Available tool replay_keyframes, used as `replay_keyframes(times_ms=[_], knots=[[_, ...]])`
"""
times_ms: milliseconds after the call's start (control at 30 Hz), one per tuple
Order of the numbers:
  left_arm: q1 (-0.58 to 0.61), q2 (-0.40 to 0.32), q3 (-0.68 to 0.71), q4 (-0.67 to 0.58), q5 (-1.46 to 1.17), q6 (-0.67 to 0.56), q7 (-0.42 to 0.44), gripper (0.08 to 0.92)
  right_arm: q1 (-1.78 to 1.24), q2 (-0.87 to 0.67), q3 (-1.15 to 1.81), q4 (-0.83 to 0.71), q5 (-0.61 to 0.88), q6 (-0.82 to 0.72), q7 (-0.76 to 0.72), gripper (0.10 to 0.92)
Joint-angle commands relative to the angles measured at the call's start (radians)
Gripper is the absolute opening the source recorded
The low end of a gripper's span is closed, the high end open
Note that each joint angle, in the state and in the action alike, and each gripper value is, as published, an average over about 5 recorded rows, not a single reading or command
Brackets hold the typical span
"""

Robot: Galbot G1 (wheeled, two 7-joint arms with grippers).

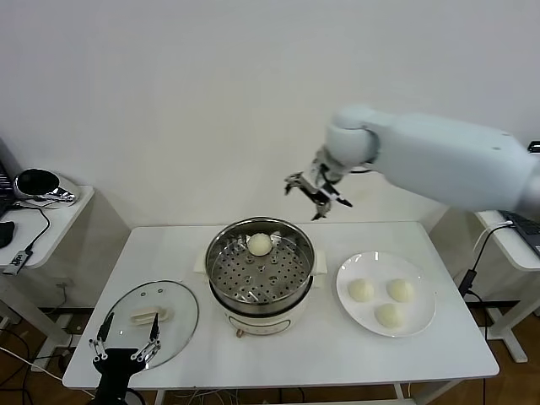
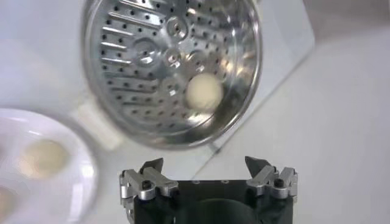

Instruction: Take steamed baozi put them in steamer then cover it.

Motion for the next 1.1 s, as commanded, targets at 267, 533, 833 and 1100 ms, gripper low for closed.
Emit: replay_keyframes(times_ms=[267,533,833,1100], knots=[[-0.002,0.000,0.006,-0.008,0.010,0.007,0.000,0.823,-0.144,-0.402,0.006,0.212,0.002,-0.331,-0.042,0.823],[0.003,-0.005,-0.010,-0.009,0.008,0.009,-0.001,0.823,-0.394,-0.343,0.163,0.032,-0.096,-0.242,-0.088,0.823],[0.003,-0.008,-0.021,-0.008,0.006,0.012,-0.001,0.823,-0.559,-0.229,0.290,-0.111,-0.195,-0.180,-0.111,0.823],[0.004,-0.009,-0.028,-0.004,0.004,0.012,-0.002,0.823,-0.633,-0.136,0.341,-0.202,-0.236,-0.176,-0.084,0.823]])
